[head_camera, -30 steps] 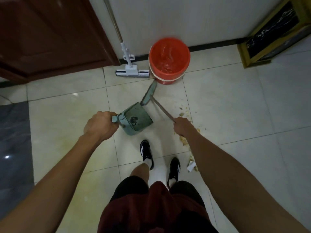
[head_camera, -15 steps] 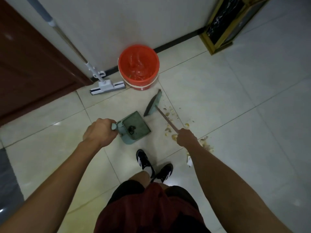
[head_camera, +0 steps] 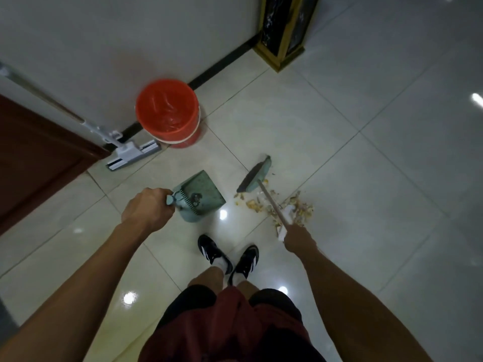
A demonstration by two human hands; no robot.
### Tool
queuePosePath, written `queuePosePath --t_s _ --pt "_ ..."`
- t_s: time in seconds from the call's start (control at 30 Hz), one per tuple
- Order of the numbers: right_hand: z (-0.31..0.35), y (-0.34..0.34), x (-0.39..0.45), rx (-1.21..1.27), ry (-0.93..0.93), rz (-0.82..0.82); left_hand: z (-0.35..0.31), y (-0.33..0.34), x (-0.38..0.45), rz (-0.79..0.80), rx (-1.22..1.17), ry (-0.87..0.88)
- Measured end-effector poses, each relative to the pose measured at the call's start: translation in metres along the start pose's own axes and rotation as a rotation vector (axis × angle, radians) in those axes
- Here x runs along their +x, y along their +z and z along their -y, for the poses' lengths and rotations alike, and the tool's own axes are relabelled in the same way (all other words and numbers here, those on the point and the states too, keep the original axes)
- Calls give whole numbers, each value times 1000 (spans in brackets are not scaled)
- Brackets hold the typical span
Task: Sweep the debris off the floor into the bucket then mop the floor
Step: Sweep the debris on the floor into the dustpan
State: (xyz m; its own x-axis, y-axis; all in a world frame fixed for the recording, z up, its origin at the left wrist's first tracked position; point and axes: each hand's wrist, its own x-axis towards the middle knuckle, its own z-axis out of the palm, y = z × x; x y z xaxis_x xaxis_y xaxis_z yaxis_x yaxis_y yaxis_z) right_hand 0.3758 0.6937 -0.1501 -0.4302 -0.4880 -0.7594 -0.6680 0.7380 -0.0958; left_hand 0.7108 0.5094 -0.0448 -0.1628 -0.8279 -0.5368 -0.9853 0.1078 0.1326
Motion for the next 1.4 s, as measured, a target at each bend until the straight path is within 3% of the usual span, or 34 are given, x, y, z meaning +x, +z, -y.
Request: queuePosePath --t_s 0.2,0.43,0.73,1.03,1.4 --pt "-44 -1 -23 -31 36 -72 -38 15 -15 -27 66 60" --pt "-33 -5 -35 65 -53 -88 -52 17 -41 -43 53 62" --pt "17 8 -38 36 -266 51 5 -6 -83 -96 -56 -121" --pt "81 58 -44 -79 -350 122 72 -9 -123 -98 -61 -293" --pt "50 58 -47 -261 -317 72 69 4 -116 -54 -26 -269"
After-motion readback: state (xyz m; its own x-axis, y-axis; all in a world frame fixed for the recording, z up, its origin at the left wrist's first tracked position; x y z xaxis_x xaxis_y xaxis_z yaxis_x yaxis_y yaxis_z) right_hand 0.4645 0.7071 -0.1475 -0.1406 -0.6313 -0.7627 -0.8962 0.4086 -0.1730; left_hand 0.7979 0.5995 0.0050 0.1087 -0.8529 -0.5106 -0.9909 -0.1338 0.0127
